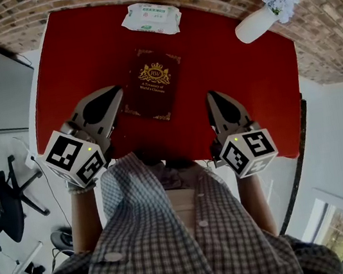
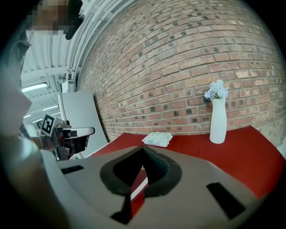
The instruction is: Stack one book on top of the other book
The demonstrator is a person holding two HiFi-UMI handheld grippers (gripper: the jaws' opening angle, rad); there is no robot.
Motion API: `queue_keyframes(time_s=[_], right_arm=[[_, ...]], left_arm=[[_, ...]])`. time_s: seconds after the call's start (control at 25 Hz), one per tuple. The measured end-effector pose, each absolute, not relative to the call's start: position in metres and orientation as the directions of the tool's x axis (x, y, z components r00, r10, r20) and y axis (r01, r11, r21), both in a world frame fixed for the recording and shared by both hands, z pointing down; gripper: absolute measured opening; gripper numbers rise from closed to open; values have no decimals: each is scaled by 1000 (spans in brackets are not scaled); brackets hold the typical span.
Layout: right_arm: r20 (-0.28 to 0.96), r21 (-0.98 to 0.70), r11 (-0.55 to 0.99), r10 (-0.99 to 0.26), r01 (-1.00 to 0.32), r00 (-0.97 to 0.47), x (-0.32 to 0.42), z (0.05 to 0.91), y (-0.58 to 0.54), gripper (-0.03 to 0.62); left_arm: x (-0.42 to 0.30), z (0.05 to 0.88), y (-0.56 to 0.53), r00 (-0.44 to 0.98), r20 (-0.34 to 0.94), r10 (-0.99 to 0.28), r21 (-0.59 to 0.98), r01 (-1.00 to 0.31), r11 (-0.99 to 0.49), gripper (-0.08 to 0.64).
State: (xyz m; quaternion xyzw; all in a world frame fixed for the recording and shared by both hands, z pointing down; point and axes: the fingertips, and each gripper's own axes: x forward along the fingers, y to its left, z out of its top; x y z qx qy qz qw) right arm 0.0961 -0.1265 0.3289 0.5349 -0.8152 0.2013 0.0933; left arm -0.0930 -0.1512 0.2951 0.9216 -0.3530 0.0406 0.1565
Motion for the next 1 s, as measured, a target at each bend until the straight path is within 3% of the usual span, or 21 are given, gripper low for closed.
queue_keyframes(time_s=[1.0], right_arm=[[408,-227,363,-807,-904,-427,88,340,-129,8]], left_arm=[[-93,303,-156,753,195,-628,278,-656,-701,8]])
